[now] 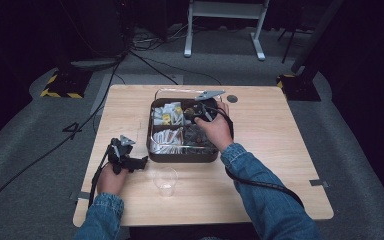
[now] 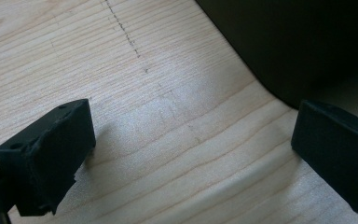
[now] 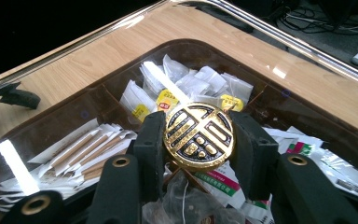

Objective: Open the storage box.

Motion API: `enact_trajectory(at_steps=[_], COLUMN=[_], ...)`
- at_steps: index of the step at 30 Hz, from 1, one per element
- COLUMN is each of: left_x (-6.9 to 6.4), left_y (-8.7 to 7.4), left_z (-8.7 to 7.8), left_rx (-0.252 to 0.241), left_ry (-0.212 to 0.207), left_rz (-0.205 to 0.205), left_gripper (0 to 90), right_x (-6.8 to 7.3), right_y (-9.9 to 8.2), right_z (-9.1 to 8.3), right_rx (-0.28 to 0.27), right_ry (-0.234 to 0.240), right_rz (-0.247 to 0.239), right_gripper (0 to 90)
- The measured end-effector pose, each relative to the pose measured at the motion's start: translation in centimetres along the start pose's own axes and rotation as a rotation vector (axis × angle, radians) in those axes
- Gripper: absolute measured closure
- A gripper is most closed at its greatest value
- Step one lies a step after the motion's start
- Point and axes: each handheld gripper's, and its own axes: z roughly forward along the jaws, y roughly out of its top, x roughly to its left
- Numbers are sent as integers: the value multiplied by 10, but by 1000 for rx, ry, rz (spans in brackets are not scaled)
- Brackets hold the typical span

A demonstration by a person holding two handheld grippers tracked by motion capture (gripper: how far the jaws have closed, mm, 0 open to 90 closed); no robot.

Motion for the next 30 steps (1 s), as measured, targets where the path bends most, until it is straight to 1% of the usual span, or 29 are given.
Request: enact_trajectory(at_steps=[8,15,20,24,27,30], left_x=[0,0,0,0,0,0], left_y=[0,0,0,0,0,0], left_z=[0,0,0,0,0,0], left_rx=[-2,-3,-2,-2,-1,1], left_ry=[0,-1,-1,0,-1,-1], left_rz=[-2,-3,-3,-2,-2,-1], left_gripper=[0,0,0,0,0,0], right_x=[-1,-5,-11,-15,-20,-26], right_y=[2,1,-2,-5,-8,-12], right_z=[-25,-51,-71,-84,-93,-103], right_rx=[-25,-36,-36,-29,-29,-36], right_ry=[3,-10,-17,-24,-33,-40], right_rz=[-13,-23,-24,-31,-27,-13], right_gripper=[585,584,585,584,585,584])
